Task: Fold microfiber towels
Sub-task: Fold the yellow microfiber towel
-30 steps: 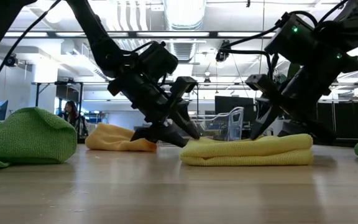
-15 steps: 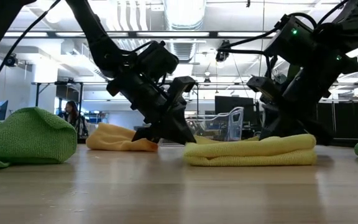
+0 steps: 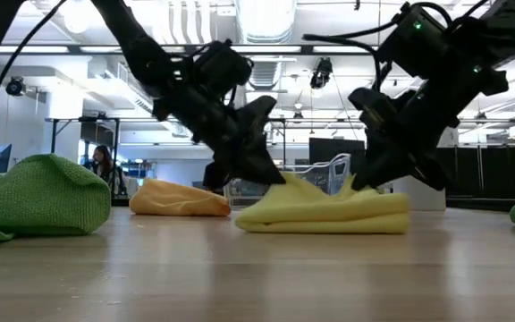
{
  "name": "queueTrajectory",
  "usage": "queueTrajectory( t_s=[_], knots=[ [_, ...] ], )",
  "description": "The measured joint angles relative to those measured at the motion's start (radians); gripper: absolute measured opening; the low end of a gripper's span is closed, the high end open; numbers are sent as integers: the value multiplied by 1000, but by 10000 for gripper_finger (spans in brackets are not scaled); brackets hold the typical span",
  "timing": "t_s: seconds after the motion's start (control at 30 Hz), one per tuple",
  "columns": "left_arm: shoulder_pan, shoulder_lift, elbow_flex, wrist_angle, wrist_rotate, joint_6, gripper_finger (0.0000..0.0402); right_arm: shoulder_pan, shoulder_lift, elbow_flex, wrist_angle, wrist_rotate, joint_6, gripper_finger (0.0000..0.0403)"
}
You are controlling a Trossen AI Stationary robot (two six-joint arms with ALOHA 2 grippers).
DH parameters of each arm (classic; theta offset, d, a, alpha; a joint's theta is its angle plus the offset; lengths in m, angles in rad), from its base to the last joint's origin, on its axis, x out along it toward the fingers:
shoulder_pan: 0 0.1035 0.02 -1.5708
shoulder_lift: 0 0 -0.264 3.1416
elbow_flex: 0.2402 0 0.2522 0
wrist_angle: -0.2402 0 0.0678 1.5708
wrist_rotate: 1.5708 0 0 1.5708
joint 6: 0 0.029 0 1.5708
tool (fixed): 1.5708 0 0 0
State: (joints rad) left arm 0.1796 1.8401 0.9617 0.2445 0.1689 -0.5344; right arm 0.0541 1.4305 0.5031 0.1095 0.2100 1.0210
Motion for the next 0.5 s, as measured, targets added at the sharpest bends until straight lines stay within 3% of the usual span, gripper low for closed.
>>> queueTrajectory(
  t_s=[0.17,0.5],
  knots=[
    [-3,-40,-7,7,-7,124,0,7,-5,16,-48,0,-35,9],
    [-3,-34,-11,-9,-10,124,0,27,-5,18,-124,0,25,10]
  ],
)
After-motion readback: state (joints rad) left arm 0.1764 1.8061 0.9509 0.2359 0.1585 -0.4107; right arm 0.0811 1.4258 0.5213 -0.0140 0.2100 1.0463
